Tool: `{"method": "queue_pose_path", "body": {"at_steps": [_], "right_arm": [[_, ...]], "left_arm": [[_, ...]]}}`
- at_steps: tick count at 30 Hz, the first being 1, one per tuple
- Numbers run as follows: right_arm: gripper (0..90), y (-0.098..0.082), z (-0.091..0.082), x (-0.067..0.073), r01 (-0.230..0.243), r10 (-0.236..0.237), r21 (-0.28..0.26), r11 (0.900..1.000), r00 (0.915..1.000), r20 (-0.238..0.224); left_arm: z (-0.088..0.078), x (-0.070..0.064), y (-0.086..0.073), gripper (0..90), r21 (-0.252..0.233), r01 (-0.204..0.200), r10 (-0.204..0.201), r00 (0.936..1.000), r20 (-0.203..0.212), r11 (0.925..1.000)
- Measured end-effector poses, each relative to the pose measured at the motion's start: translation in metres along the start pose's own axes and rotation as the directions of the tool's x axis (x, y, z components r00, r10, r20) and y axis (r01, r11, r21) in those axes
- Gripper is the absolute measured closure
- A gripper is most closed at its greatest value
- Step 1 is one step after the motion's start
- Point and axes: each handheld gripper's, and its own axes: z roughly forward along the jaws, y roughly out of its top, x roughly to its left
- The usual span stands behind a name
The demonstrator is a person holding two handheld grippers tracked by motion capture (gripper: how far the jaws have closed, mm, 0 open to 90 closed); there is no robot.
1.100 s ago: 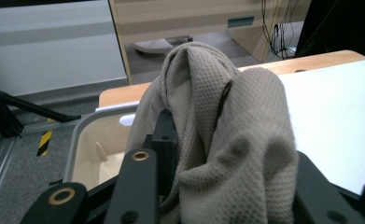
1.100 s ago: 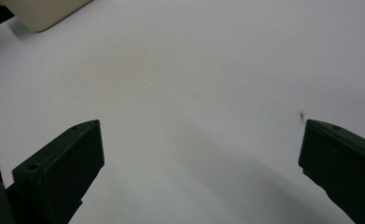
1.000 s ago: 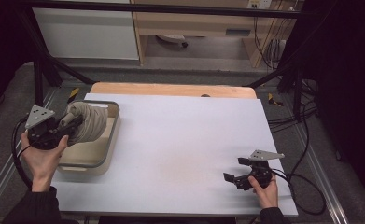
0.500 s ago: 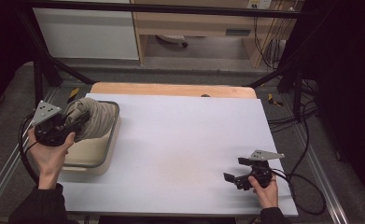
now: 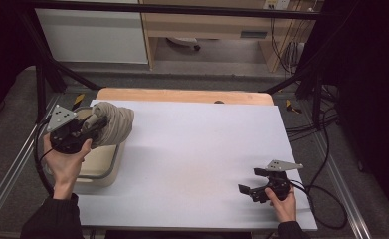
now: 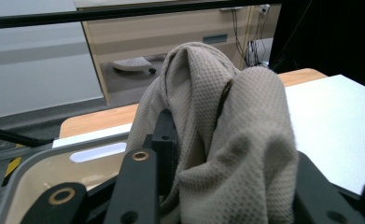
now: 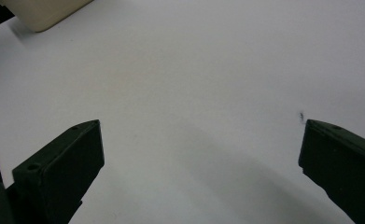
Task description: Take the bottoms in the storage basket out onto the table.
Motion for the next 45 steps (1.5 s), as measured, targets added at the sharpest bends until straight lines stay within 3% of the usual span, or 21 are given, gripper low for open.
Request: {"method": "queue_pose_path", "body": {"at_steps": [25,45], "right_arm": [[0.5,0.000,0.000,0.000,0.005,-0.005,-0.004,1.000,1.0000,0.001],[0.5,0.000,0.000,0.000,0.002,-0.002,-0.001,1.000,1.0000,0.002]], "left_arm": [[0.022,-0.036,0.006,65.0,-0.034,0.008,-0.005,0.9975,0.070,0.9994],[0.043,-0.068,0.007,65.1,-0.034,-0.004,0.008,0.9910,0.134,0.9994]]}}
